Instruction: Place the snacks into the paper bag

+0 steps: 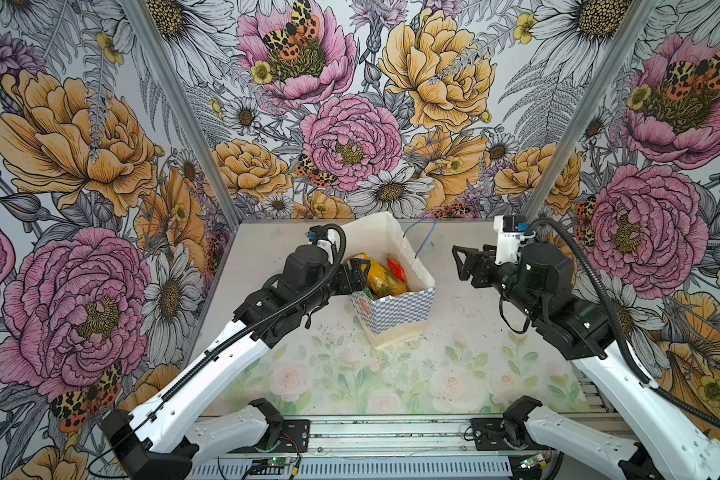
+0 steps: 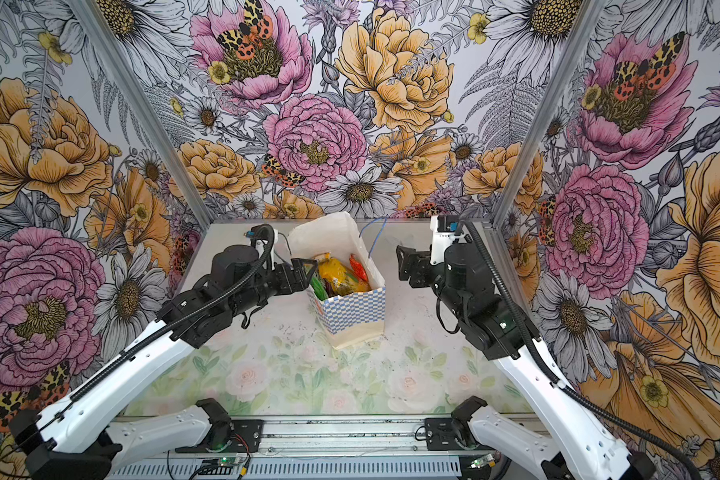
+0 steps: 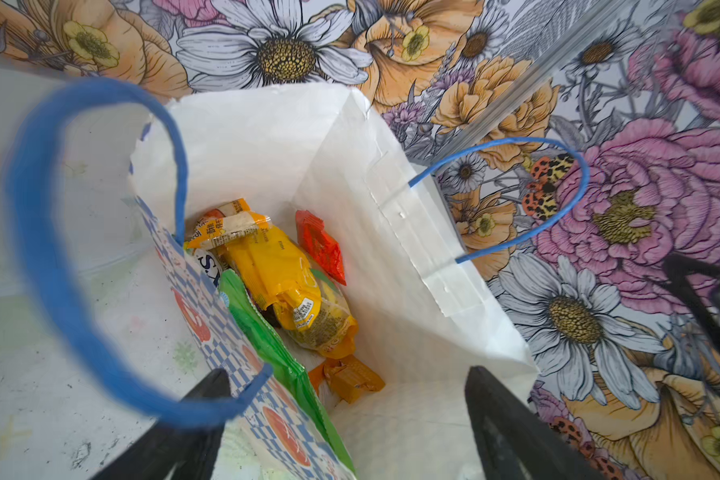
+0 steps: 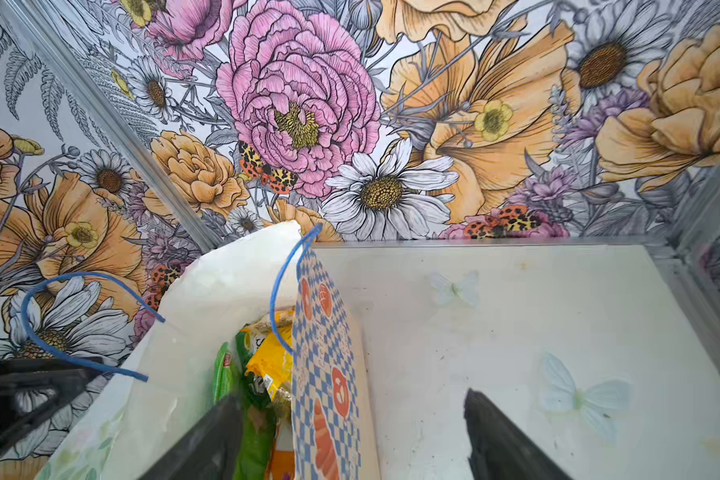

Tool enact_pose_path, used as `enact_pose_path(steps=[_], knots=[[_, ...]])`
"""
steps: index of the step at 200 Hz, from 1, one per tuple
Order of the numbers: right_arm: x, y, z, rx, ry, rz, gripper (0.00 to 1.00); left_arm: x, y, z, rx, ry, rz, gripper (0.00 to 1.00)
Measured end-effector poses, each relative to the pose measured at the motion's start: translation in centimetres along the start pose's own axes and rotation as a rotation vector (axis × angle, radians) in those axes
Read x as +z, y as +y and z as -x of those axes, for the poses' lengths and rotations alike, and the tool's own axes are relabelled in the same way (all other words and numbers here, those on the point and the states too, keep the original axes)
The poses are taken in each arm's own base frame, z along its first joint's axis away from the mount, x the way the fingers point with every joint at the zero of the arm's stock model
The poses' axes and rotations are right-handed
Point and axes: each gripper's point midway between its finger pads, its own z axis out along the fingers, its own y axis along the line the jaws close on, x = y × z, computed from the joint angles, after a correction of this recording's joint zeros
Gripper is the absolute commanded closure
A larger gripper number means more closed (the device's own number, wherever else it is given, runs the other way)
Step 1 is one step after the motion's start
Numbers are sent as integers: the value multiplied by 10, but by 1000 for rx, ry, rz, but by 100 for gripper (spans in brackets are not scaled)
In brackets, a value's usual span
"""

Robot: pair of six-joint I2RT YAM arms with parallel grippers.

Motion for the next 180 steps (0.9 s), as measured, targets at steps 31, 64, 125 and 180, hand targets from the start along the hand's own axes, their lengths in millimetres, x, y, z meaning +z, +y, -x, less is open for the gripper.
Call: enact_pose_path(steps=[31,64,125,180], knots=[[-14,-20,-17,-30,-23,-63,15,-42,17,7,26,-117,12,1],[-21,-49,-47,-38,-36,-161,16,-83,56,9,-30,-287,89,1],[-20,-116,-91,-53,-97,-463,10,-92,172,-23,-58,-558,515,1],[25,-164,-159,-194,37,-675,2,-34,261,-54,216,-449,912,1]])
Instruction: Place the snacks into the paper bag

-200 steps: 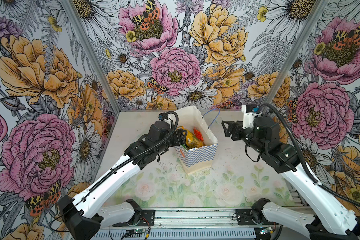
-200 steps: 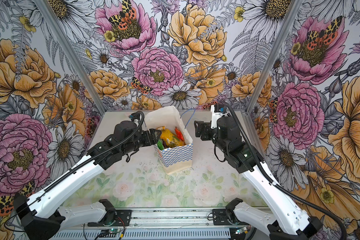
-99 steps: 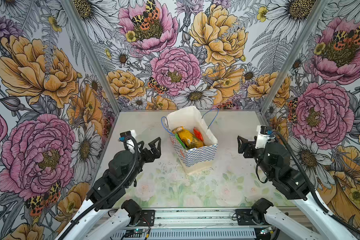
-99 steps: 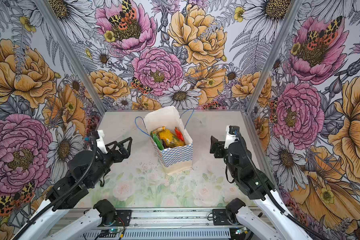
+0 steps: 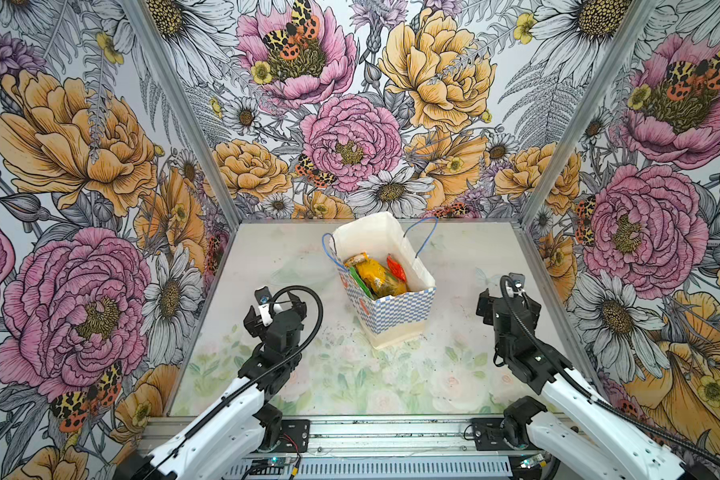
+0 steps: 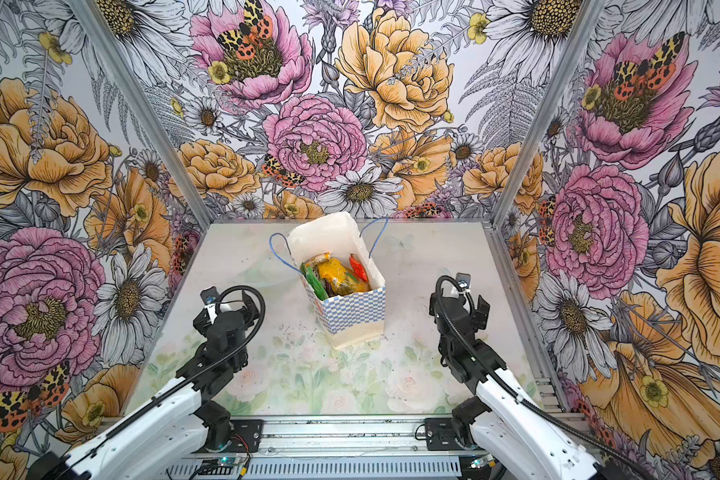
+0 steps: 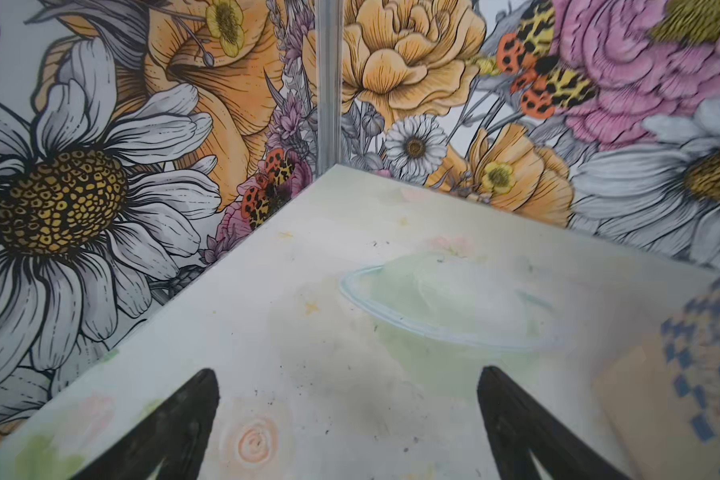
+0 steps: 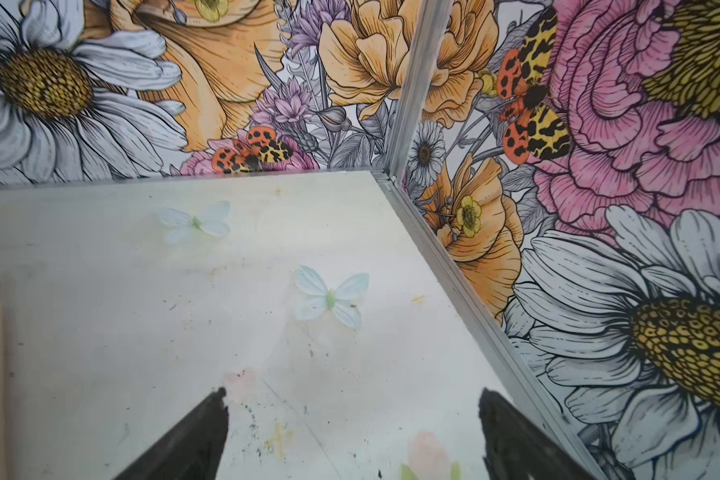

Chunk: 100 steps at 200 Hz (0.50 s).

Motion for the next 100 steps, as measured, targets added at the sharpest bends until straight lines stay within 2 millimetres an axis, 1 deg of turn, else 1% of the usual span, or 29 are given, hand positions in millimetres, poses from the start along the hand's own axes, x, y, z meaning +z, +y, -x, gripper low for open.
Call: enact_pose_path(steps=[12,27,43,64,79,90,100], knots=[[12,3,-11,-36,-1,-19,1,15,-2,-7,62,25,17,1],[25,5,-23,-68,-7,-41,0,32,-8,-11,103,35,5,2],[44,0,-38,-88,3,-80,0,47,-13,-17,121,39,-23,1],[67,-6,-51,-90,17,-113,0,67,-18,-27,145,33,-51,1],[78,-8,-54,-94,18,-122,0,77,-22,-33,163,30,-86,1],[85,-6,-51,-90,-3,-114,0,84,-26,-32,154,15,-124,1],[91,-6,-47,-77,-29,-103,0,92,-26,-31,129,-8,-143,1]])
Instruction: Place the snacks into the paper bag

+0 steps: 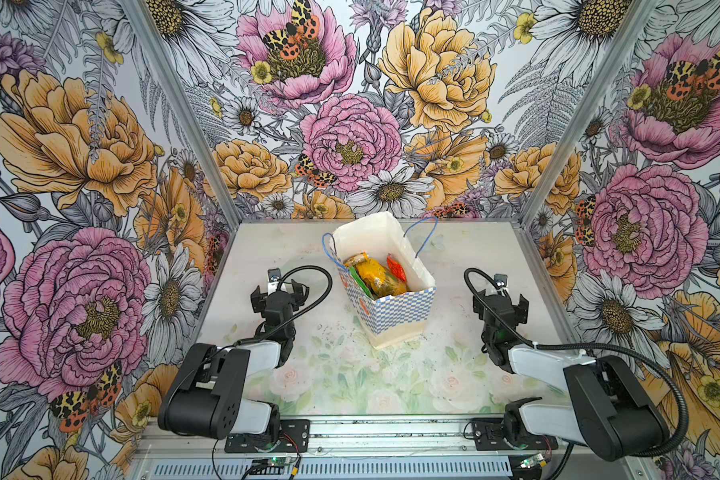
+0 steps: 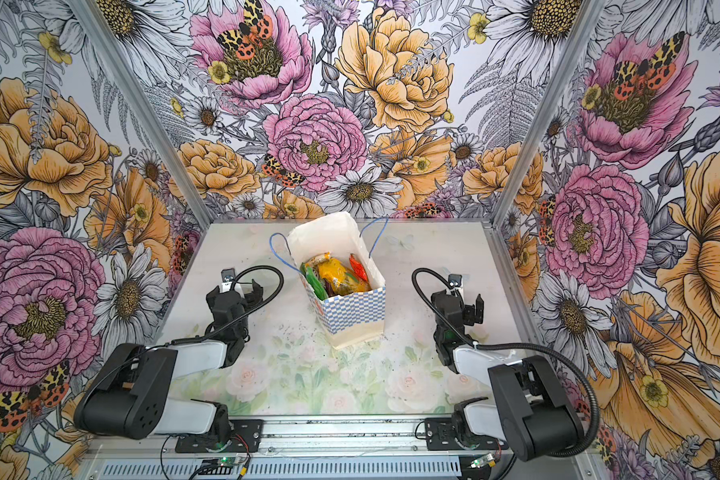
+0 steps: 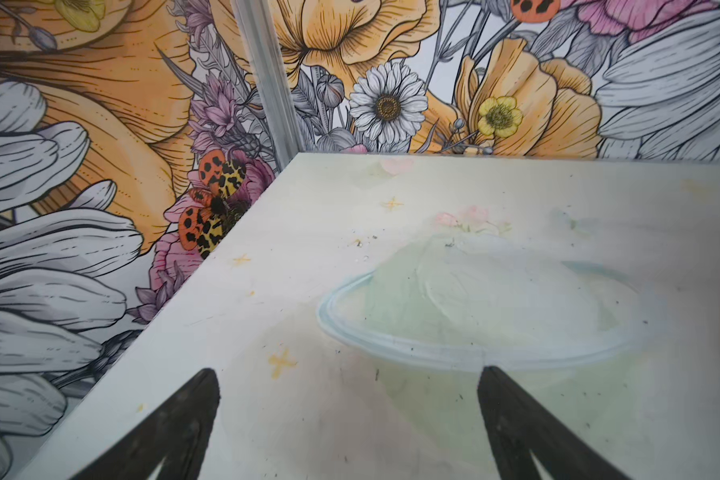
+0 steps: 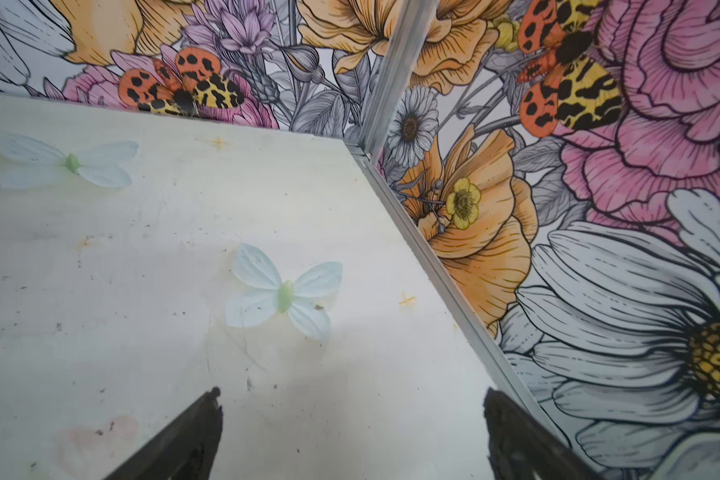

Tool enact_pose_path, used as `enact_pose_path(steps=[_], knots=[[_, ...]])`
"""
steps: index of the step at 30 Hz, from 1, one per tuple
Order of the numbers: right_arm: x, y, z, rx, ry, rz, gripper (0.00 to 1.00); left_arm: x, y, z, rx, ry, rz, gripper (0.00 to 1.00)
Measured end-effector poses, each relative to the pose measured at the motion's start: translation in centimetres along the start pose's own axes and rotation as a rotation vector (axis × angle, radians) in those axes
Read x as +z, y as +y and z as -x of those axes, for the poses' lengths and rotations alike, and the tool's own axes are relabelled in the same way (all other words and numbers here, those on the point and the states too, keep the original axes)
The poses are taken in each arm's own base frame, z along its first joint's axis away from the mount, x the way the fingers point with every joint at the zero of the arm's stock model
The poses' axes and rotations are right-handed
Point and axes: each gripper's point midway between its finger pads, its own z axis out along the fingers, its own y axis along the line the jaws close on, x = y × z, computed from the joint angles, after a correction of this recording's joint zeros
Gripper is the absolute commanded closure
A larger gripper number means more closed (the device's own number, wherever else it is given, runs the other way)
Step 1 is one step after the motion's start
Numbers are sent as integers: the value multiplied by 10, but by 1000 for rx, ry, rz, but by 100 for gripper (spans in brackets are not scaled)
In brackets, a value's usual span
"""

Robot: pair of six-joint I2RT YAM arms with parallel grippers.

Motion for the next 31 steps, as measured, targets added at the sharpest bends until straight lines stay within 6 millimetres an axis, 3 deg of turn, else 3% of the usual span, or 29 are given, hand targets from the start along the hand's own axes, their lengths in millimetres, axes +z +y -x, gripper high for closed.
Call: enact_pose_path(steps=[4,7,11,31], knots=[[14,3,10,39,-25,67,0,17,15,-20,-38,35,-6,1],[25,6,18,93,-76,114,0,20,16,-15,-66,23,-25,1],[38,15,-4,97,-17,161,0,22,10,-7,-84,3,-57,2],[42,19,5,152,-35,208,0,22,6,-6,-87,-3,-78,1]])
